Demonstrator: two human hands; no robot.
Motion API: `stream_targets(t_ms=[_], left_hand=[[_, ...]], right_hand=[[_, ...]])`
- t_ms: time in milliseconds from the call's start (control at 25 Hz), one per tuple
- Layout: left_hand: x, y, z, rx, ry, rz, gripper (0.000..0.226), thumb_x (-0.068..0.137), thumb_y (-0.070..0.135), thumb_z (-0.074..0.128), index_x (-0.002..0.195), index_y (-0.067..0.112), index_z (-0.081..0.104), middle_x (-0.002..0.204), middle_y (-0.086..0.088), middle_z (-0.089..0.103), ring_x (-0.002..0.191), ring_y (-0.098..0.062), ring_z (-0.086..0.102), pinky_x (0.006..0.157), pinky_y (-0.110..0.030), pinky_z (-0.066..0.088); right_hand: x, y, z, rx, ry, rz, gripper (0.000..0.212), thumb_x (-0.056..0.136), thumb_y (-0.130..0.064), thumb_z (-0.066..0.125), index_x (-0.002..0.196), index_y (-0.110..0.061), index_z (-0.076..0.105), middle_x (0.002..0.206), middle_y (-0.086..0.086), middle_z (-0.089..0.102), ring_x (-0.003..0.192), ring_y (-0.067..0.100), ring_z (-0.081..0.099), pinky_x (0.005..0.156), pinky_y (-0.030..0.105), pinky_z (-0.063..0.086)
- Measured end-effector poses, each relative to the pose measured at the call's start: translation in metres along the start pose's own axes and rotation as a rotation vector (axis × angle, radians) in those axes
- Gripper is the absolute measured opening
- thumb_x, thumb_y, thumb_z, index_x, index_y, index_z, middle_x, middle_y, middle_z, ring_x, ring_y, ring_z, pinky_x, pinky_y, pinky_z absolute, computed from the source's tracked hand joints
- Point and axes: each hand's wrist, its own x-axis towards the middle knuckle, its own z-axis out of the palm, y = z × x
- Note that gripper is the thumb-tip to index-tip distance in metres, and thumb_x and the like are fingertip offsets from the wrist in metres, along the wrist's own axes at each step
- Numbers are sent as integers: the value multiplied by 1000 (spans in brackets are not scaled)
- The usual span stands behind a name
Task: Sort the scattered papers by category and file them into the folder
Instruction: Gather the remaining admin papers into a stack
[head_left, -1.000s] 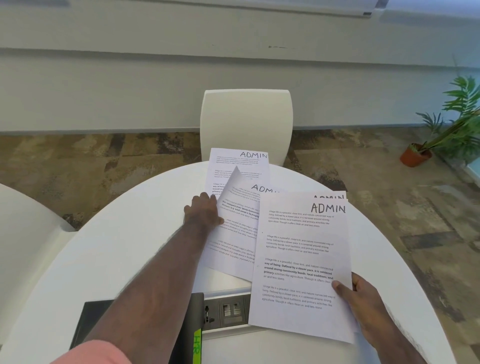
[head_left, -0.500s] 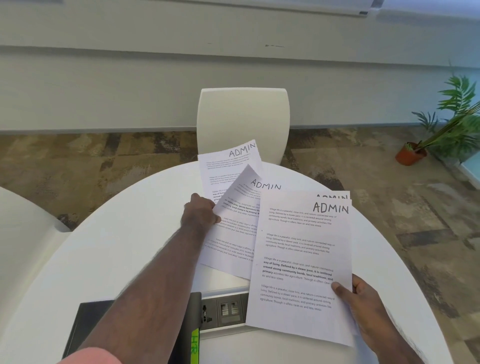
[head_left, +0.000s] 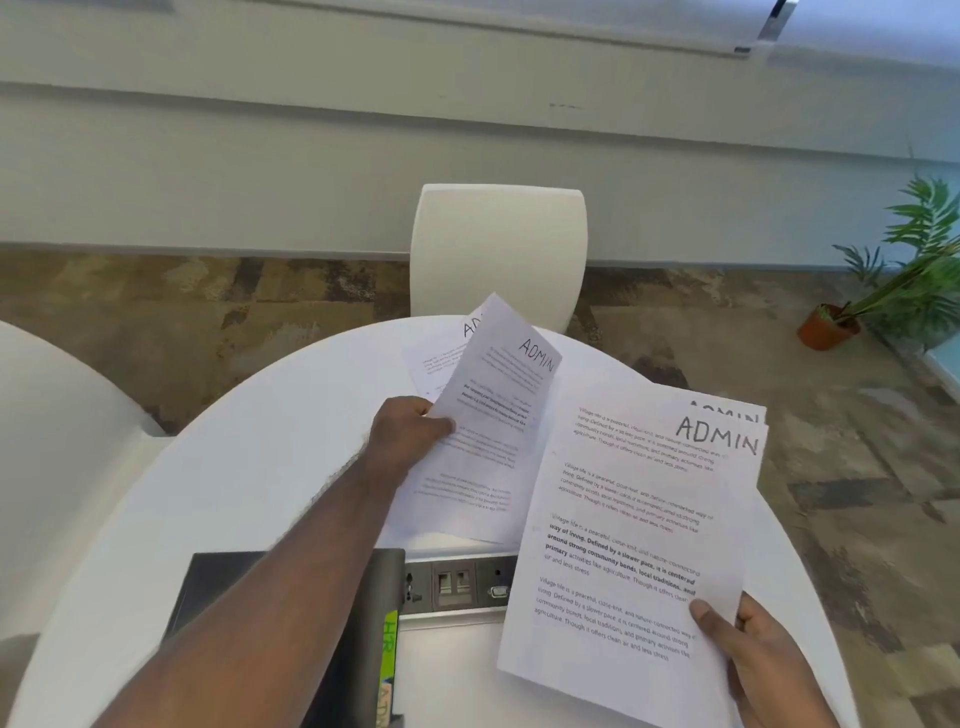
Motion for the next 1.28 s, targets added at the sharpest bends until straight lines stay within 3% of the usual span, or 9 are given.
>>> stream_targets(t_ms=[120,280,440,520,760,880,960,1120,1280], left_hand=[[-50,20,-8,-116,-39,-1,7,75,18,80,73,14,74,72,-1,76,62,-17,74,56,-29,59],[-111,70,-27,-184,-9,92,8,79,17,80,77,17,72,82,1,77,71,-20,75,67,-33,61],[-178,90,-40,-209,-138,49,9,75,11,81,82,9,76,81,-10,78,73,-28,76,71,-42,62],[-211,73,-35,-152,-197,-23,6,75,12,82,78,10,77,79,-10,78,70,-27,75,69,-40,61],[-302,-36,10,-20,-283,-228,5,80,16,80,81,16,76,77,0,78,63,-9,73,55,-23,58],[-335,-98,37,109,-262,-281,21,80,23,79,98,14,73,96,-3,76,85,-18,74,78,-36,61],[-351,-128,48,194,-267,-276,20,81,22,76,100,18,74,99,0,75,91,-18,71,82,-36,58],[-360,-156,54,343,-278,-207,25,84,19,69,108,21,73,109,6,69,93,-8,63,72,-18,45],[-351,-159,52,276,-288,-284,17,93,22,61,103,15,73,102,4,70,93,-15,68,79,-29,54]], right_hand=[[-38,-12,-27,36,-30,73,20,94,7,53,108,-1,65,96,18,76,75,28,75,55,30,61],[-80,-26,-63,44,-14,171,23,96,4,52,116,2,63,98,20,75,87,38,72,62,40,61],[-115,-43,-98,11,43,161,16,97,0,52,109,0,63,78,12,77,60,24,74,44,28,57],[-132,-46,-118,42,53,140,15,98,1,51,105,-4,63,81,8,77,58,19,73,44,25,56],[-166,-13,-147,105,43,136,26,97,7,46,117,-2,61,105,11,74,81,24,76,62,38,62],[-169,30,-145,1,27,211,23,94,4,54,117,1,60,107,18,74,92,37,73,75,52,60],[-171,63,-138,-74,14,269,24,93,2,59,117,0,61,109,17,74,97,40,71,85,58,56],[-175,123,-119,-218,-25,288,22,91,-1,65,111,-8,69,102,7,77,89,27,74,72,39,61],[-174,153,-104,-310,-31,313,21,91,-4,66,110,-13,69,101,3,77,91,25,73,80,43,60]])
